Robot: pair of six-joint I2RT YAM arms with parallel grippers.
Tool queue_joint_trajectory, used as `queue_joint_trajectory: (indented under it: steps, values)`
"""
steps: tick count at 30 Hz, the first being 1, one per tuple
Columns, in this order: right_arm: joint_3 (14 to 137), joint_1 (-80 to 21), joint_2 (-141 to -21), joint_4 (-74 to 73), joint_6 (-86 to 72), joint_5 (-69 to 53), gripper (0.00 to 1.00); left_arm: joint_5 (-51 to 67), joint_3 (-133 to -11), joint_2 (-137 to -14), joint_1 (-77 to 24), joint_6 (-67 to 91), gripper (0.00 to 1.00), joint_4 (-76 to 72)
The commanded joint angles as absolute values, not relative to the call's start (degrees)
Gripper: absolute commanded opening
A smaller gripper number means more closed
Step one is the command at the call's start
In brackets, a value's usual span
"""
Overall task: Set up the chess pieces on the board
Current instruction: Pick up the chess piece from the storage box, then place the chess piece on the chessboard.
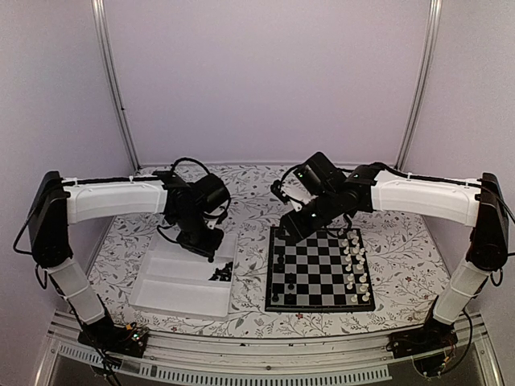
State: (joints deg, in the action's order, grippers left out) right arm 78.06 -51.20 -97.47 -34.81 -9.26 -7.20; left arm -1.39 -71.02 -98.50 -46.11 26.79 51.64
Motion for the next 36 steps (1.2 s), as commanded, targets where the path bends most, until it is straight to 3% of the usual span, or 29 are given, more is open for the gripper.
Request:
queue_joint_trajectory:
  steps: [1, 17, 36]
  values:
    - [78.44, -49.67, -95.76, -35.38, -9.21, -6.58, 0.43, -1.01, -78.31, -95.45, -47.21, 25.63, 0.04, 56.26]
    - [62.96, -38.51, -81.59, -35.41, -16.0, -4.74, 0.42, 3.6, -107.62, -118.03, -61.13, 20.07, 0.02, 54.9]
    - [57.76, -38.17, -75.77, -35.26, -16.98, -5.62, 0.43, 4.22, -117.18, -131.31, -62.71, 20.41, 0.03, 57.06]
